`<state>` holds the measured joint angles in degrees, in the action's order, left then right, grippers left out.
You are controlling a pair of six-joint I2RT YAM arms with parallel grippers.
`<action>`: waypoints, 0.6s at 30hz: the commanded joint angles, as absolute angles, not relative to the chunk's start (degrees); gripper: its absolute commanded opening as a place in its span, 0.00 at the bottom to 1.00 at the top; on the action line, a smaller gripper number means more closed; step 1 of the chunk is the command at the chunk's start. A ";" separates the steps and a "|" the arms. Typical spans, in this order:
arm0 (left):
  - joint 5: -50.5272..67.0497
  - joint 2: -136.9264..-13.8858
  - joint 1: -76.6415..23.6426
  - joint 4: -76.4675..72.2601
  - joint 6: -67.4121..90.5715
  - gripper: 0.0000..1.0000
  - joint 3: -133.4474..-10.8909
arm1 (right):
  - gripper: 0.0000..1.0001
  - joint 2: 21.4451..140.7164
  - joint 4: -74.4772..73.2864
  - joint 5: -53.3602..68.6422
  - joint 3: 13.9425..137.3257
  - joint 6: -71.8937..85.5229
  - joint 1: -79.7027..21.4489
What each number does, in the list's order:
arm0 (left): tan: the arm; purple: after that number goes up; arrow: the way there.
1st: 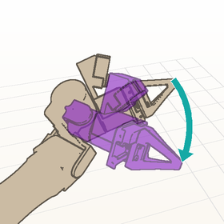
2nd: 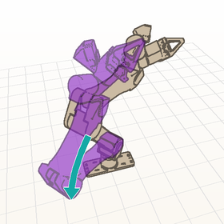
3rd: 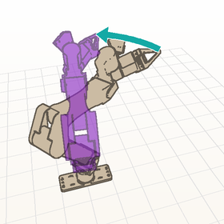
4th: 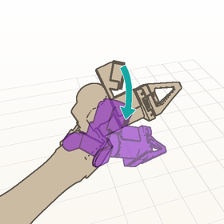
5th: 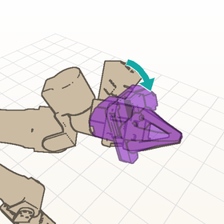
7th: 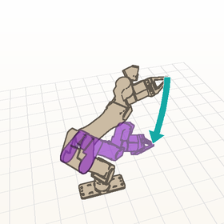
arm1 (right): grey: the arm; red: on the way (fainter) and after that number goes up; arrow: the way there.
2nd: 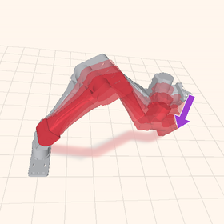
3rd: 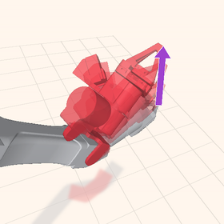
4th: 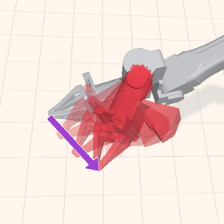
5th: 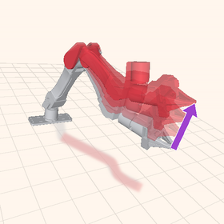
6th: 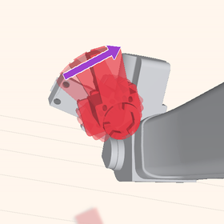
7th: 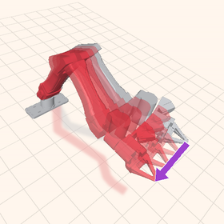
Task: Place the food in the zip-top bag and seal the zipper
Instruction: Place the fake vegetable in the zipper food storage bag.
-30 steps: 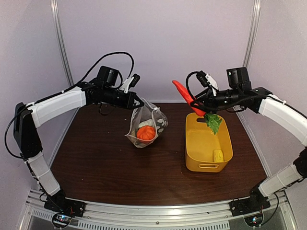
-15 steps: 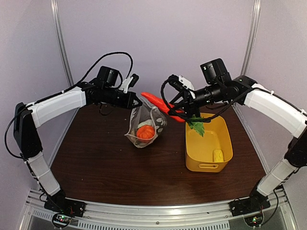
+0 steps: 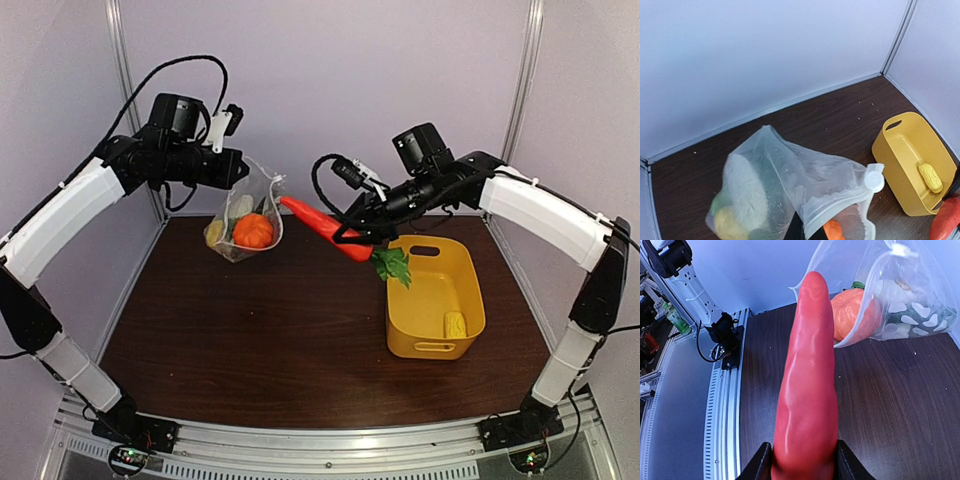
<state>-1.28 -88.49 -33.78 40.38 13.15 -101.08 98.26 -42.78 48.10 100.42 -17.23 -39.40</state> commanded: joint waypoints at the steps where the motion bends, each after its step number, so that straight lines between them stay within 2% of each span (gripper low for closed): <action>1: 9.45 -94.31 -33.65 35.56 18.56 0.00 -93.24 | 0.38 97.81 -38.02 50.24 95.75 -6.82 -39.29; 6: 12.59 -99.73 -33.66 31.39 20.22 0.00 -93.10 | 0.37 104.34 -43.70 55.04 93.61 -2.62 -39.23; 9: 14.24 -102.43 -33.66 31.27 20.54 0.00 -93.77 | 0.37 105.06 -39.82 57.37 89.35 2.68 -39.21; 18: 20.26 -102.57 -33.90 26.79 22.94 0.00 -90.00 | 0.39 103.17 -34.16 53.27 85.46 12.51 -39.27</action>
<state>15.70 -104.29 -33.74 31.70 21.41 -92.07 105.21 -38.20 54.28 85.17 6.17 -39.40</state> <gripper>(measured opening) 0.008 0.384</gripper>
